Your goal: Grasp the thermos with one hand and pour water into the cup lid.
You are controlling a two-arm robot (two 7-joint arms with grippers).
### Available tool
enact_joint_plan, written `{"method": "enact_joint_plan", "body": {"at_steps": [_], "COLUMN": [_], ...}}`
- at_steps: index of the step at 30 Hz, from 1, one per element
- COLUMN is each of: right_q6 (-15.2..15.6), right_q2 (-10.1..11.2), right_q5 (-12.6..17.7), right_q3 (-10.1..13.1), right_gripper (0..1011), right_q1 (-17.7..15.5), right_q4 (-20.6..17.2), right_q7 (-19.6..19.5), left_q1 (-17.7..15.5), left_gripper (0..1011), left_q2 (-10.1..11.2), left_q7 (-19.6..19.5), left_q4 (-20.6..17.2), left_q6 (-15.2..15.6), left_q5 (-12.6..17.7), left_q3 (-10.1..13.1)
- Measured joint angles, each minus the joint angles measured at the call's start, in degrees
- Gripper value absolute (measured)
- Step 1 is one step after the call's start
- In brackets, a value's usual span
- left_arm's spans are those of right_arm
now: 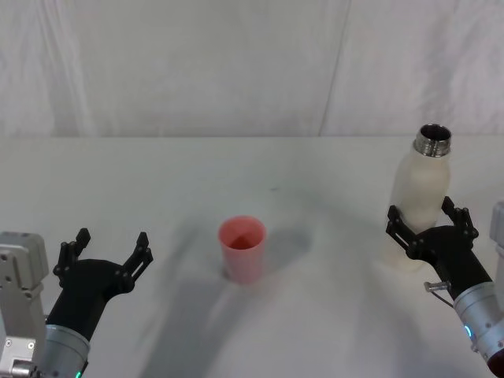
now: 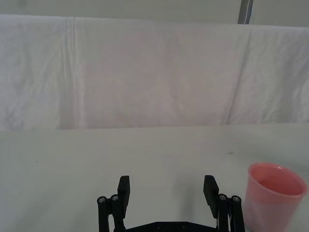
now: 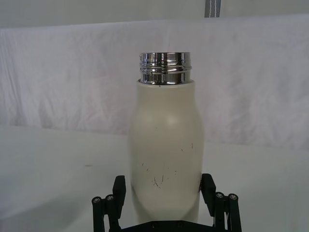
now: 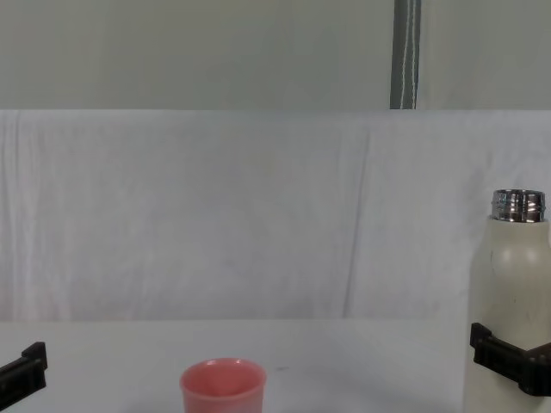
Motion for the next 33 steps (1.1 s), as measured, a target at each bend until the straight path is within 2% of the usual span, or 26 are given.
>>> {"method": "enact_joint_plan", "body": {"at_steps": [18, 33], "right_q6": [0.0, 0.1], "right_q2": [0.5, 0.6], "right_q5": [0.5, 0.5], "right_q3": [-0.1, -0.1], "right_gripper": [1003, 1003], "right_q1": [3.4, 3.8], "right_q4": [3.6, 4.0], "right_q7": [1.0, 1.1], "left_q1": [0.0, 0.0], "left_gripper": [1001, 1001], "left_q2": [0.0, 0.0], "left_q7": [0.0, 0.0], "left_q4": [0.0, 0.0], "left_q6": [0.0, 0.0], "left_q5": [0.0, 0.0], "left_q3": [0.0, 0.0]}}
